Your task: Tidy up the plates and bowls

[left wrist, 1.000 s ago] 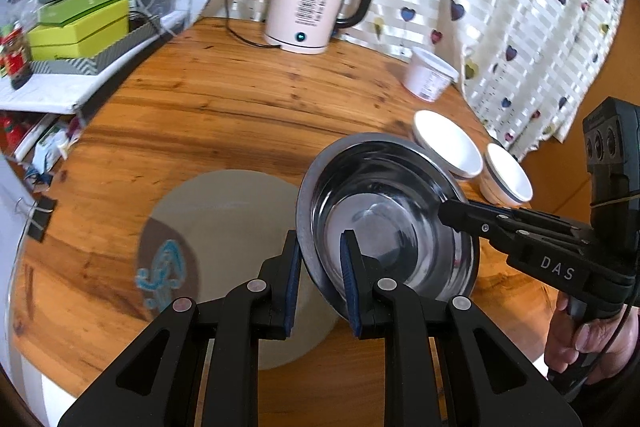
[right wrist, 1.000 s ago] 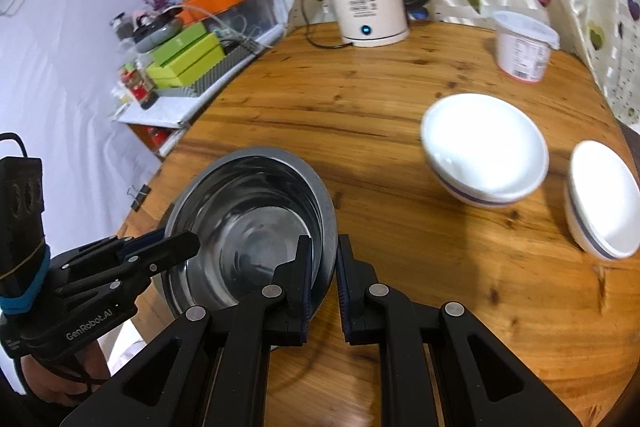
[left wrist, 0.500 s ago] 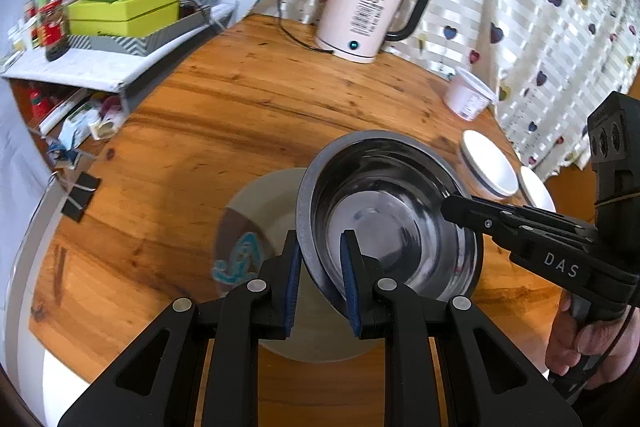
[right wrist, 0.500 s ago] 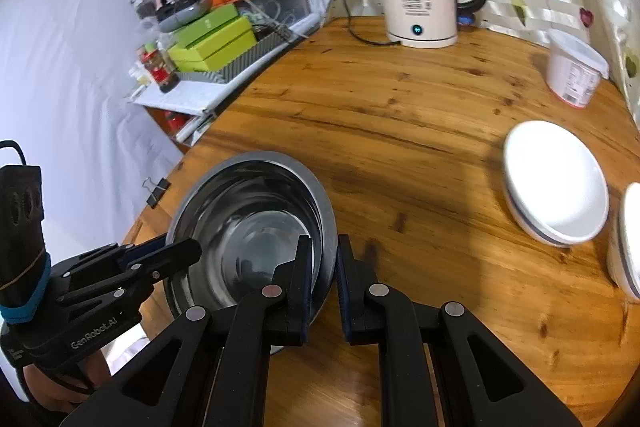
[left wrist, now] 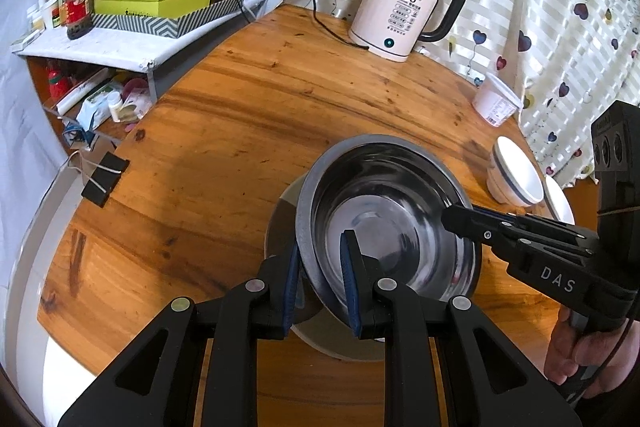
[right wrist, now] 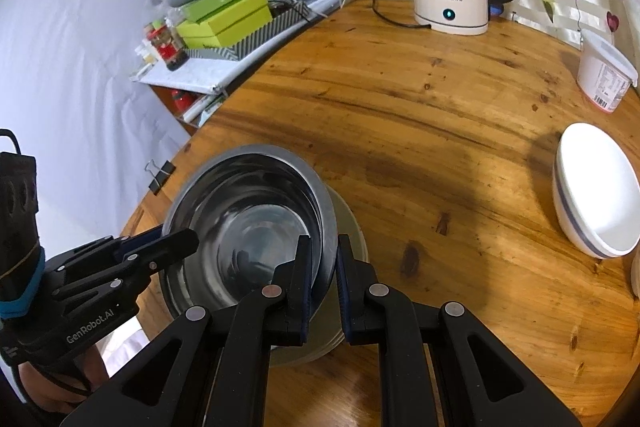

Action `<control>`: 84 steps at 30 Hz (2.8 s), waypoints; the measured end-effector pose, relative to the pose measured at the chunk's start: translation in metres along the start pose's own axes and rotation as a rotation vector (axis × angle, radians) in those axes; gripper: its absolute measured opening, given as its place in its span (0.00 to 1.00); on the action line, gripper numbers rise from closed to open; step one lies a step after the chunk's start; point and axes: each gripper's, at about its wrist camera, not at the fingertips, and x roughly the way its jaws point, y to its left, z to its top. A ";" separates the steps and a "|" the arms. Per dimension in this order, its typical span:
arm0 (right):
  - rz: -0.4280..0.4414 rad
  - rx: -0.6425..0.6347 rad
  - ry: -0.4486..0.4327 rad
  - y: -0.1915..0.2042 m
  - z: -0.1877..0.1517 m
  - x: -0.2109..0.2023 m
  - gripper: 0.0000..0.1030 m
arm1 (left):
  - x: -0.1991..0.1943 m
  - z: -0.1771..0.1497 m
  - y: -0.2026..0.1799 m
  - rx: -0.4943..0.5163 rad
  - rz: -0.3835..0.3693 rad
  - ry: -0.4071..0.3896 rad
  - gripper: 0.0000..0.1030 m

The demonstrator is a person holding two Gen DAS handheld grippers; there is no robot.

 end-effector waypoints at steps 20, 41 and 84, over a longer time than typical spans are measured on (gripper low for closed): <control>0.030 0.018 0.005 -0.008 0.003 0.006 0.20 | 0.003 0.002 0.006 -0.021 -0.018 0.002 0.21; 0.040 0.050 -0.109 -0.034 -0.025 -0.051 0.47 | -0.020 0.011 -0.026 0.049 -0.032 -0.083 0.21; -0.023 0.219 -0.155 -0.098 -0.059 -0.097 0.47 | 0.006 0.009 -0.101 0.197 -0.119 -0.014 0.21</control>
